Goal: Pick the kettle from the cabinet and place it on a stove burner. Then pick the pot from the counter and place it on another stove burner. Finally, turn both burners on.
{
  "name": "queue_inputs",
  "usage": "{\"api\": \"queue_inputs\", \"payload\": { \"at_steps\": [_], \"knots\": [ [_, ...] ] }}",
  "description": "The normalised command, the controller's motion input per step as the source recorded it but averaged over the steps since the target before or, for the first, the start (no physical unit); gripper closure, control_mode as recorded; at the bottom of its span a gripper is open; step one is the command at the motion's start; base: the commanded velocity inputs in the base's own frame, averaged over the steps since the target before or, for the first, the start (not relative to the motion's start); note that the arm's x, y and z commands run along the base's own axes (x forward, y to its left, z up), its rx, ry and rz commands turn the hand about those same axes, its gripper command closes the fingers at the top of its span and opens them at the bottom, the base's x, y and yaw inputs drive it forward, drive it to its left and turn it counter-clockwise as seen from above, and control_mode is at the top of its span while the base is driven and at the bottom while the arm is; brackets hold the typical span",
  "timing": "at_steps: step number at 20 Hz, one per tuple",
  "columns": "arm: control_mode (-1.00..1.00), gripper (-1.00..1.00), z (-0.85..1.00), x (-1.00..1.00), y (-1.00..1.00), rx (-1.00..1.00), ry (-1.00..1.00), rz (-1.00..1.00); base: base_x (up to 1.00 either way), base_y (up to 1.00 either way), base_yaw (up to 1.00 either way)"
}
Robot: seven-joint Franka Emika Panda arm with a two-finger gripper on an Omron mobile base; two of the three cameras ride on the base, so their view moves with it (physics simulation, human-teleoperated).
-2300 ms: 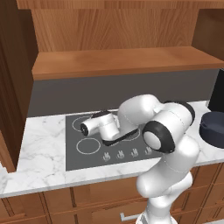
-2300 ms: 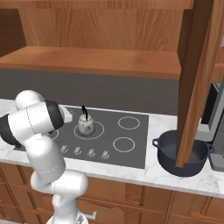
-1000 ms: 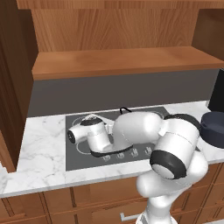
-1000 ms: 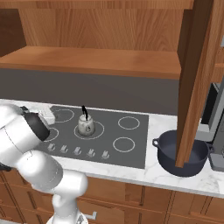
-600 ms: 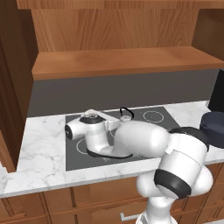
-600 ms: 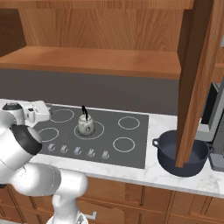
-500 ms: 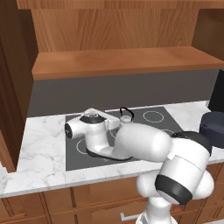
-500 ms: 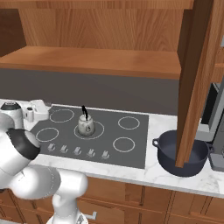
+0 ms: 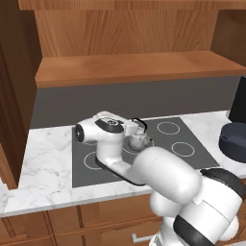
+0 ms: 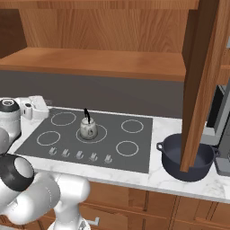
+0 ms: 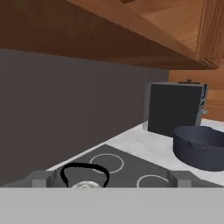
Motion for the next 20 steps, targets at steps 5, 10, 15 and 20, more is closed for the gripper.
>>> {"api": "queue_inputs", "payload": {
  "at_steps": [5,10,15,20],
  "knots": [
    [-1.00,-1.00,0.27,-0.18,-0.29,0.08,0.00,0.00,0.00,0.00,0.00],
    [-1.00,-1.00,0.21,-0.23,-0.33,0.11,0.00,0.00,0.00,0.00,0.00],
    [-1.00,-1.00,0.21,-0.26,-0.37,0.13,0.00,0.00,0.00,0.00,0.00],
    [-1.00,-1.00,0.17,-0.27,-0.37,0.13,0.00,0.00,0.00,0.00,0.00]
  ]
}}
